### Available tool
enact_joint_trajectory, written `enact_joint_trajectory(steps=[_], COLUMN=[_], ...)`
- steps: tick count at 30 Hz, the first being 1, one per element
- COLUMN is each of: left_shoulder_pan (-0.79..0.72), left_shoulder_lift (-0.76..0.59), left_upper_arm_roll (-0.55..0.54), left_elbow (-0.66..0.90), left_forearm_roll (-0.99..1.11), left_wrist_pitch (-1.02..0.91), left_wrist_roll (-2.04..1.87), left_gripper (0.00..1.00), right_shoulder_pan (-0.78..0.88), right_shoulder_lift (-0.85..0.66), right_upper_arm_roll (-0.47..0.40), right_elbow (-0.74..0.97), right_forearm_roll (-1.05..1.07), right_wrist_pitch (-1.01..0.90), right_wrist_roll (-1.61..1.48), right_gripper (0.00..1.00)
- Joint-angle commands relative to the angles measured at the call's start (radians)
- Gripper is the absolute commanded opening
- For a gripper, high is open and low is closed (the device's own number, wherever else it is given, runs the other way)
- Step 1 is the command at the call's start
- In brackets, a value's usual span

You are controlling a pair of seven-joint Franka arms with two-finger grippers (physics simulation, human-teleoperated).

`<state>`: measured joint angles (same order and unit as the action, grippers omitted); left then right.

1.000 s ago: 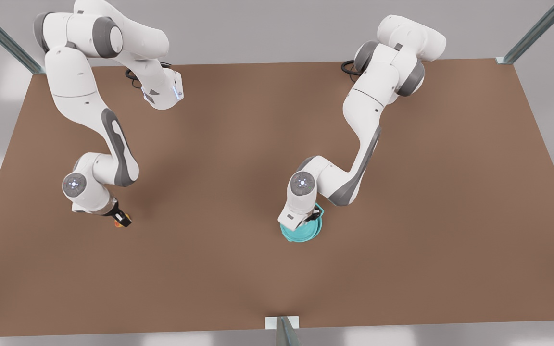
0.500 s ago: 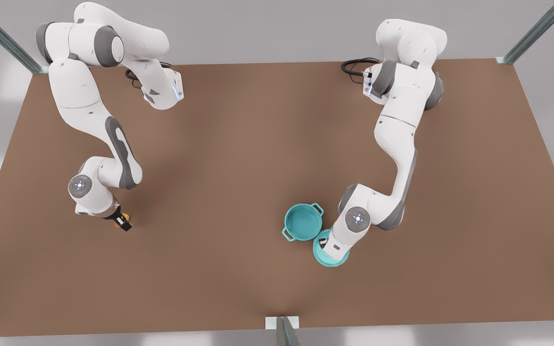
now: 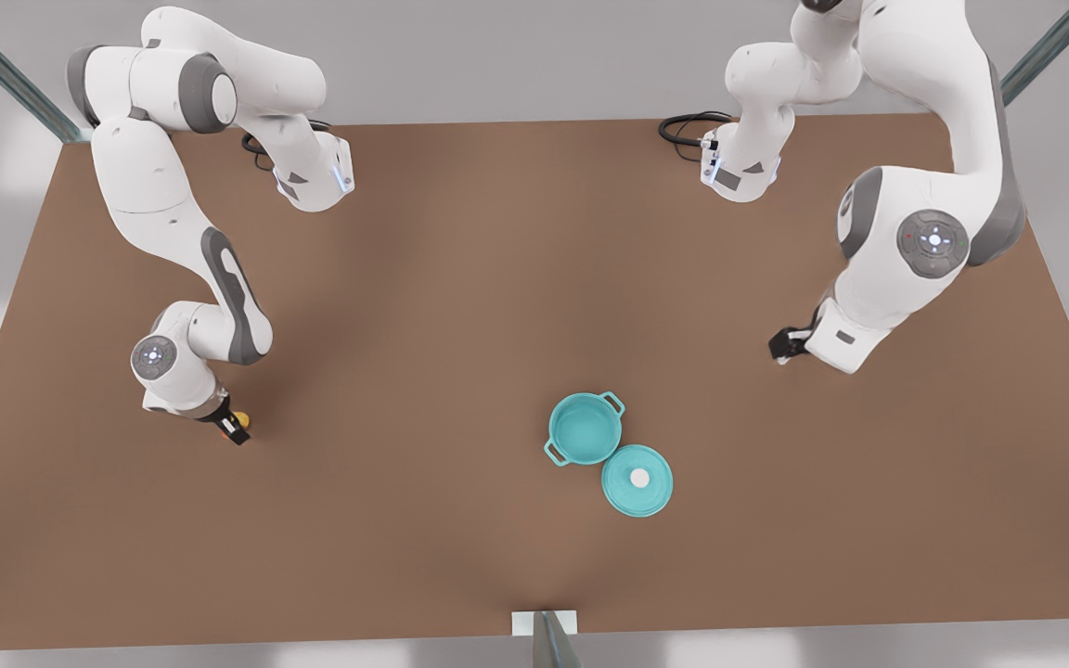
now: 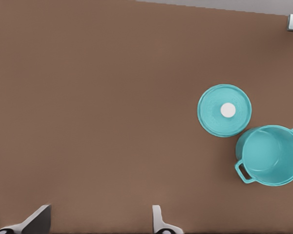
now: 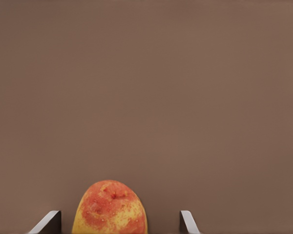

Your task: Open the pot lid and put the potato into the pot

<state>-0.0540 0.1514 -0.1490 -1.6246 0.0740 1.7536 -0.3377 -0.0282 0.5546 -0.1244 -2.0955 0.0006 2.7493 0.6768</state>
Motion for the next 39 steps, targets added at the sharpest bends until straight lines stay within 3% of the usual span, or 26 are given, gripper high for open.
enact_joint_trajectory(steps=[1, 3, 5, 8, 16, 23, 32, 39], left_shoulder_pan=[-0.004, -0.004, -0.004, -0.004, -0.006, -0.006, -0.015, -0.004], left_shoulder_lift=[-0.015, -0.006, 0.007, 0.005, 0.005, 0.008, 0.019, 0.034], left_upper_arm_roll=[0.0, 0.002, -0.003, -0.003, -0.004, -0.004, -0.007, -0.001], left_elbow=[-0.011, 0.005, 0.028, 0.026, 0.026, 0.026, 0.026, 0.029], left_forearm_roll=[-0.01, -0.011, -0.008, -0.008, -0.01, -0.01, -0.013, -0.023], left_wrist_pitch=[-0.051, -0.043, -0.043, -0.034, -0.028, -0.028, -0.034, 0.015], left_wrist_roll=[0.301, 0.304, 0.321, 0.319, 0.318, 0.315, 0.309, 0.306], left_gripper=[1.0, 1.0, 1.0, 1.0, 1.0, 1.0, 1.0, 1.0], right_shoulder_pan=[0.001, 0.001, 0.002, 0.004, 0.004, 0.008, 0.228, 0.421], right_shoulder_lift=[-0.001, -0.001, -0.001, -0.001, -0.004, -0.099, -0.189, -0.154], right_upper_arm_roll=[0.0, 0.0, 0.0, 0.0, 0.0, 0.008, 0.012, 0.012], right_elbow=[0.0, 0.0, 0.0, 0.0, 0.0, 0.003, 0.089, 0.334], right_forearm_roll=[-0.004, -0.002, -0.004, -0.002, -0.002, 0.001, 0.078, 0.084], right_wrist_pitch=[0.006, 0.006, 0.004, 0.003, -0.005, -0.091, -0.352, -0.585], right_wrist_roll=[0.009, 0.013, 0.015, 0.015, 0.012, 0.017, 0.283, 0.569], right_gripper=[0.91, 0.89, 0.76, 0.67, 0.52, 0.52, 0.52, 0.51])
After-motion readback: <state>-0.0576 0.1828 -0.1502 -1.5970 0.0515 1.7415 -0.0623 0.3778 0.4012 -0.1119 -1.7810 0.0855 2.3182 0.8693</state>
